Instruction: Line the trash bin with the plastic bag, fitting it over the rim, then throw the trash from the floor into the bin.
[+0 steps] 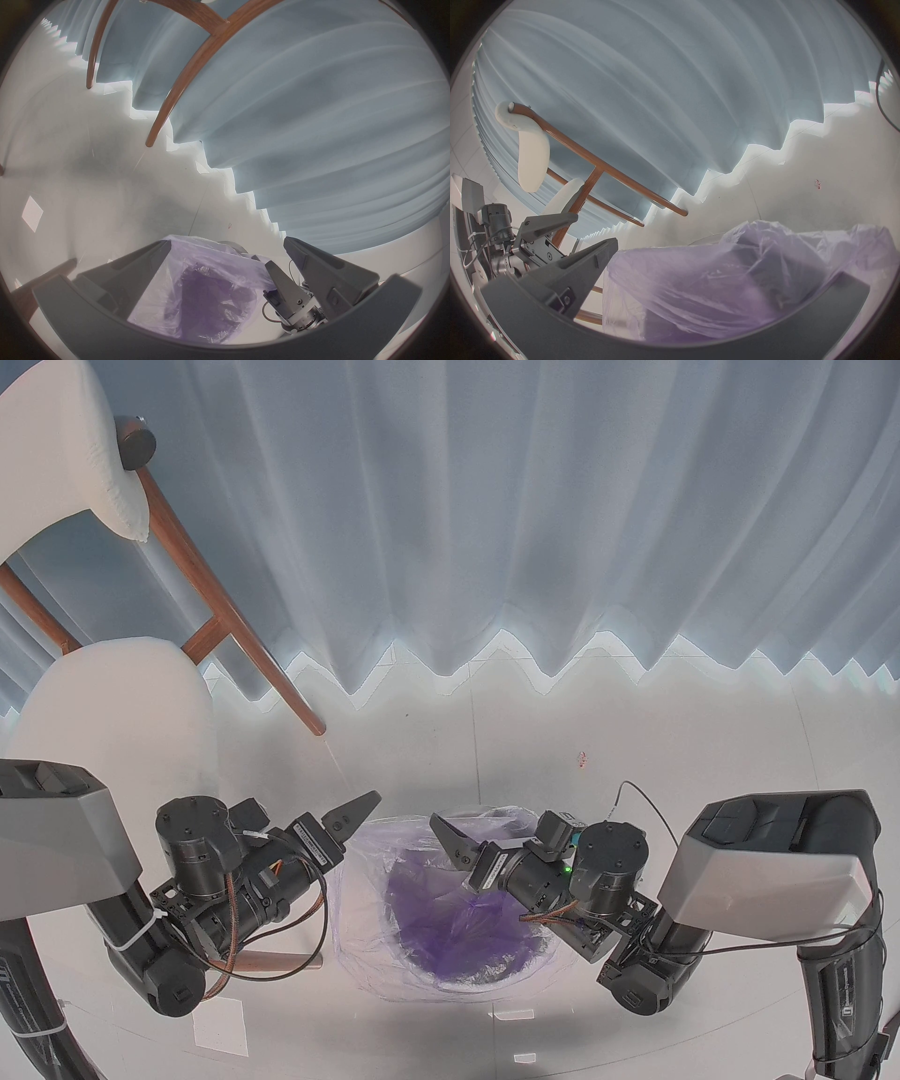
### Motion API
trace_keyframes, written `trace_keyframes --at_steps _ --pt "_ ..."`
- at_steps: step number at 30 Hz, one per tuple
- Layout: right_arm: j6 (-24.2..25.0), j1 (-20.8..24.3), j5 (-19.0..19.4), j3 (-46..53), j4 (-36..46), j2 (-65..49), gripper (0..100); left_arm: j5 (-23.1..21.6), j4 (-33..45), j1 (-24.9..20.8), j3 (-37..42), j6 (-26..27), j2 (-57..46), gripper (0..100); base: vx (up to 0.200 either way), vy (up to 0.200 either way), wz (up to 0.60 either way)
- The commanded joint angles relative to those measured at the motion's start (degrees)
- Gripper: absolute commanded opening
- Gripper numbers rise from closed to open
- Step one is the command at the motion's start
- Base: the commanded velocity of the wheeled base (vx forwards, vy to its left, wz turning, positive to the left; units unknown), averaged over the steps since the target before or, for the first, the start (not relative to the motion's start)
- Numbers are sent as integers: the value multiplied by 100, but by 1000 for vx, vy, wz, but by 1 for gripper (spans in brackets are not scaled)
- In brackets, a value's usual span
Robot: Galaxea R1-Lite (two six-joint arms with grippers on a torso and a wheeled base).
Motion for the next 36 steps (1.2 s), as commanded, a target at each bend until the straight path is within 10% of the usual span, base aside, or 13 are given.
trace_keyframes --at_steps 1,14,36 --pt "1 13 -2 10 -85 7 100 -30 -2 -18 24 0 -83 100 0 -200 0" --pt "-43 -5 -2 -25 -85 -11 100 137 7 -26 -11 562 -39 100 0 -200 0" --pt "291 -93 16 -552 -76 209 100 383 7 369 -441 553 -48 100 0 0 0"
